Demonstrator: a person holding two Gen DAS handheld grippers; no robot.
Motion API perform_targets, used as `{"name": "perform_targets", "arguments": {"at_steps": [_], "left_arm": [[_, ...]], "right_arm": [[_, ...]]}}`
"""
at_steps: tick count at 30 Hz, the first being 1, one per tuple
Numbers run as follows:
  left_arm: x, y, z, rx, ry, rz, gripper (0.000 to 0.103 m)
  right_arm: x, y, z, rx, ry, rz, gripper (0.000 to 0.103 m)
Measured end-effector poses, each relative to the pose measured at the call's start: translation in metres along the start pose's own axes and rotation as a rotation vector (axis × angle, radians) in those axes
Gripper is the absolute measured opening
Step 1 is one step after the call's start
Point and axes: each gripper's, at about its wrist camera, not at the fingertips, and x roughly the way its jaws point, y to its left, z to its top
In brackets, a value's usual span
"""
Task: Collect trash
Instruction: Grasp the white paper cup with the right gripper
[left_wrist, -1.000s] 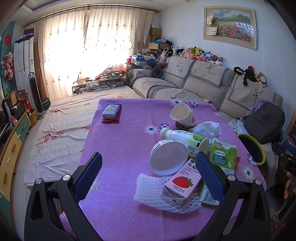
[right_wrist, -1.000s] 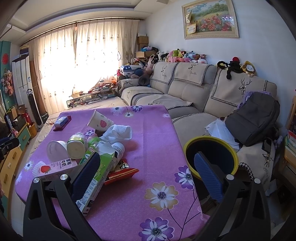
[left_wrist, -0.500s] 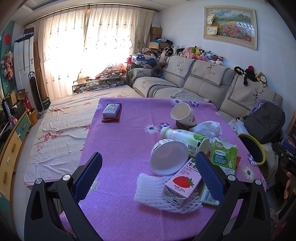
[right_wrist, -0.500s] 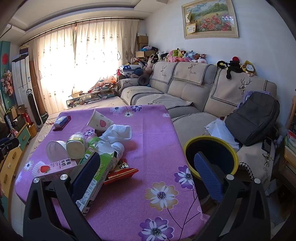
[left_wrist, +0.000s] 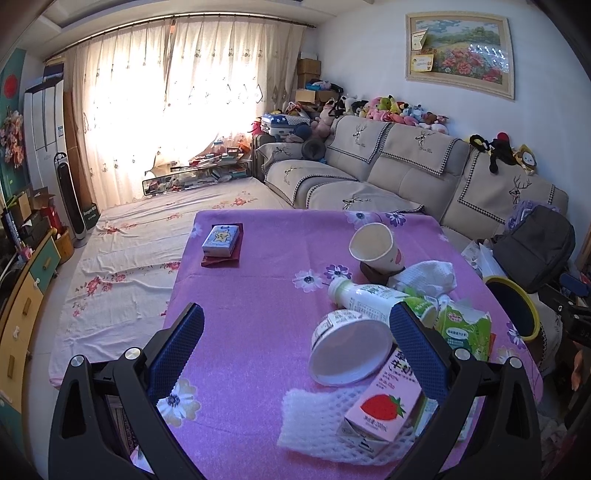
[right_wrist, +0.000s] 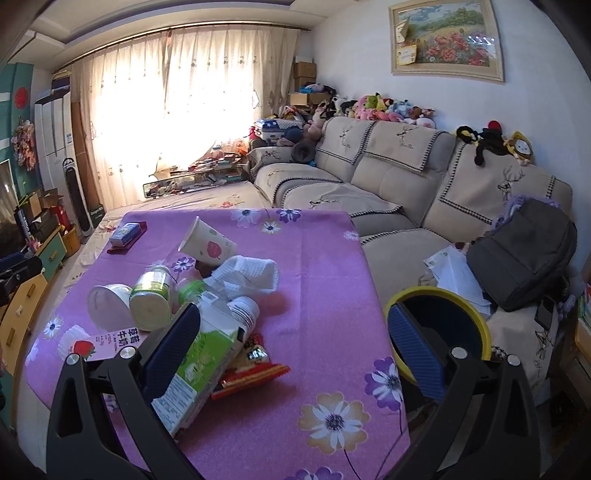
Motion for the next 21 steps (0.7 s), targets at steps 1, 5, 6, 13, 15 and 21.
{"name": "perform_targets", "arguments": {"at_steps": [1,5,6,13,15,21], "left_arm": [[0.008,0.002,0.005,-0.004,-0.005,0.009,0.099],[0.043,0.012,0.027,-0.032,-0.011,0.021,0.099],[0.05,0.014,0.032,-0.036,-0.013,0.021,0.099],[0.105,0.023,0.058,-0.054,-0.011,0.025,0.099],[0.113,0.026,0.06,-0.065,-0.007,0.014,0.099],[0.122,0.037,0.058,-0.065,-0.005,0.009,0.099]], "right_arm": [[0.009,0.004,0.009,-0.013,0.007,0.028,0.097],[0.052,0.024,0.049,-0.053,0.062,0.112,0.097],[0.064,0.03,0.058,-0.061,0.077,0.132,0.097],[0.146,0.096,0.102,-0.2,0.217,0.171,0.073],[0.17,0.114,0.107,-0.247,0.264,0.15,0.069],[0.217,0.145,0.107,-0.342,0.362,0.074,0.042]]}}
